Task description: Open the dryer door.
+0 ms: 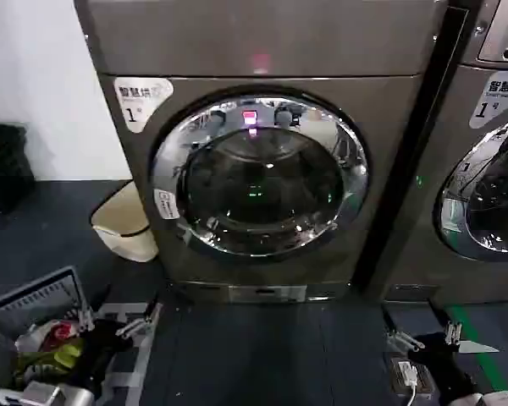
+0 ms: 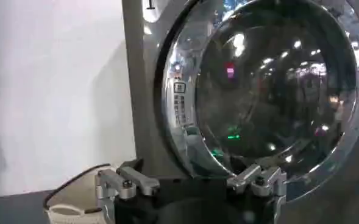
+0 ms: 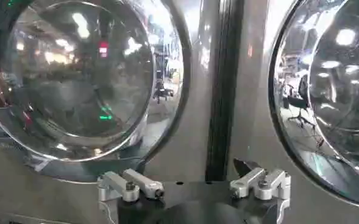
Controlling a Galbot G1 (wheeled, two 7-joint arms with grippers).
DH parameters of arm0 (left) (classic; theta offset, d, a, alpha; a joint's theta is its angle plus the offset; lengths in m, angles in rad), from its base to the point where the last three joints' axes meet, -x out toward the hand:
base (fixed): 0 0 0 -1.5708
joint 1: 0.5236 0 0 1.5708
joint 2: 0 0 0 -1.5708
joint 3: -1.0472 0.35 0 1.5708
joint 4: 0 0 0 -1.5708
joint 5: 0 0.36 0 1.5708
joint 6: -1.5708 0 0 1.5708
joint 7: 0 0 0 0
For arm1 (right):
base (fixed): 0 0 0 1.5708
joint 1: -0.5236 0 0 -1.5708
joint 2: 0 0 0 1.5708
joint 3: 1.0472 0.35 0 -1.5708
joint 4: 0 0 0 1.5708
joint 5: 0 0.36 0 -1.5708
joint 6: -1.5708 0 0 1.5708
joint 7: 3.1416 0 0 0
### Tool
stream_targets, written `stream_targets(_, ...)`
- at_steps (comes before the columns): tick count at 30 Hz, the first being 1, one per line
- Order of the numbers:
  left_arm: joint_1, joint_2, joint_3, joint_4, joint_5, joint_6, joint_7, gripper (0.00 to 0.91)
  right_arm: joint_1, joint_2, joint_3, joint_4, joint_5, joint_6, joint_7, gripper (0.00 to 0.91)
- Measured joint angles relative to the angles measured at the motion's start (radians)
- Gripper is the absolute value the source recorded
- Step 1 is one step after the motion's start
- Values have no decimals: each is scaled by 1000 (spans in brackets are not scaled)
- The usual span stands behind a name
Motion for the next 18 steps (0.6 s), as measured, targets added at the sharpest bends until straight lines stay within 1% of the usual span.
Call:
stream_targets(4,3,4,0,0,0,1,0,907,21,-23,-13,-9,14,-24,-9,907)
stream_targets(6,4,5,0,0,0,1,0,907,30,-39,-25,-10,35,-43,-13,907)
stream_targets(11,5,4,-2,-4,3,3,0,907,85,-109,-89,-20,69,-116,26,907)
stream_targets(13,5,1,-2,-6,7,4,0,907,120,-140,-118,-30,74,-122,25,907)
stream_targets(18,9,-11,-2,-10,16,5,0,907,225,-223,-196,-67,136,-123,40,907)
